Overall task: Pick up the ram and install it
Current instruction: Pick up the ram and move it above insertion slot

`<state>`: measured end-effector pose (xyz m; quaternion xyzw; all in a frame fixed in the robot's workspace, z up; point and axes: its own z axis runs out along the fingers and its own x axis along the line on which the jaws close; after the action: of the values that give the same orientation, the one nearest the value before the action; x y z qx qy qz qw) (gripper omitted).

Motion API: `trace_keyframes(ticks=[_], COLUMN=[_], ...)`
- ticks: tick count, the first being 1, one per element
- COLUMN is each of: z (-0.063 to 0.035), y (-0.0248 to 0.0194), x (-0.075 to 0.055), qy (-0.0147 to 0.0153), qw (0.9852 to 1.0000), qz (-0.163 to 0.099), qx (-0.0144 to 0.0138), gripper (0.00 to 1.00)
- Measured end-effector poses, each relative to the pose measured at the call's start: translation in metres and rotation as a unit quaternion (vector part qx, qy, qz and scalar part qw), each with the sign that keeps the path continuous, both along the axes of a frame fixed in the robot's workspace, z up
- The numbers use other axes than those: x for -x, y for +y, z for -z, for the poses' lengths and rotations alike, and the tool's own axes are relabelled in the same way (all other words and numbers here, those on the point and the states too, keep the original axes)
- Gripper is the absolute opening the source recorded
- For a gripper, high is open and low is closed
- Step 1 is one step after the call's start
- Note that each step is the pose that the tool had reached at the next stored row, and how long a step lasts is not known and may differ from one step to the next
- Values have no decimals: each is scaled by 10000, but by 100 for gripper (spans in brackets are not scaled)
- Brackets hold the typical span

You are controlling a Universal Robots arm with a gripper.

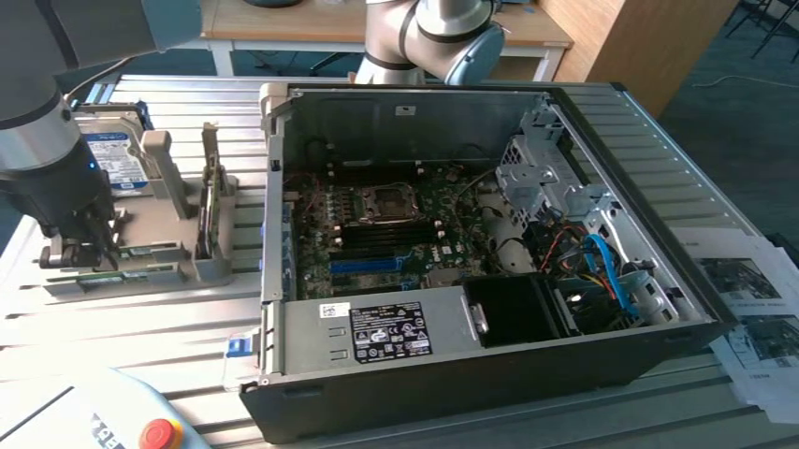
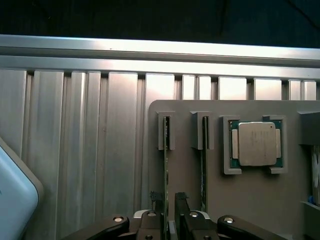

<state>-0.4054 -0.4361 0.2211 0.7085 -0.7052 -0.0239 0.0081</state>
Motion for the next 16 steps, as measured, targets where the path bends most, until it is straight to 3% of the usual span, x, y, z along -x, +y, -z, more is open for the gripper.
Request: trace_keyframes(ticks=[16], z=[1], y=[-4], x=[-131], qy=[-1], qw=[10000], qz=[-26], qx=[-3], gripper=[24])
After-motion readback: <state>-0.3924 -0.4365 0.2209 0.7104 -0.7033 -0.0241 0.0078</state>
